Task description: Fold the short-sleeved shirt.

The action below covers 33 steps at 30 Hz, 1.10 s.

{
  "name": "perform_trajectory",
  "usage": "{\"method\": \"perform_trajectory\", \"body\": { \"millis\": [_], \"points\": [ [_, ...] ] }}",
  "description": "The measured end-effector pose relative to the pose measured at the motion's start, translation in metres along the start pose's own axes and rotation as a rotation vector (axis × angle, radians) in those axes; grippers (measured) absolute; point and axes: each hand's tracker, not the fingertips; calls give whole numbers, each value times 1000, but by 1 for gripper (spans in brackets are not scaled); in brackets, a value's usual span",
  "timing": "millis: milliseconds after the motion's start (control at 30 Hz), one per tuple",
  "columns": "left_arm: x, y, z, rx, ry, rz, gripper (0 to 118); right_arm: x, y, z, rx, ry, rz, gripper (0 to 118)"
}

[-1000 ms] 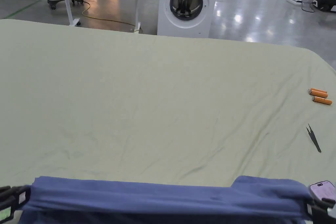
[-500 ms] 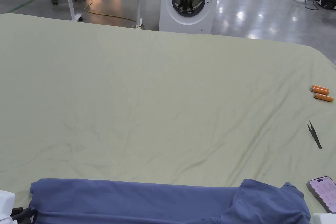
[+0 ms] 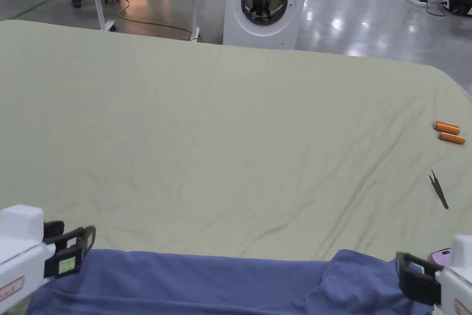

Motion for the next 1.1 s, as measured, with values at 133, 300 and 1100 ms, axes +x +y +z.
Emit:
{"method": "perform_trajectory", "body": {
  "millis": [133, 300, 1100],
  "points": [
    [29, 22, -9, 148, 34, -14, 48, -36, 19, 0, 203, 32, -43, 84],
    [54, 33, -14, 274, 68, -19, 17, -82, 27, -2, 360, 49, -36, 32],
    [-97, -25, 33, -57, -17, 172, 0, -143, 27, -17, 438, 136, -7, 1]
  ]
}}
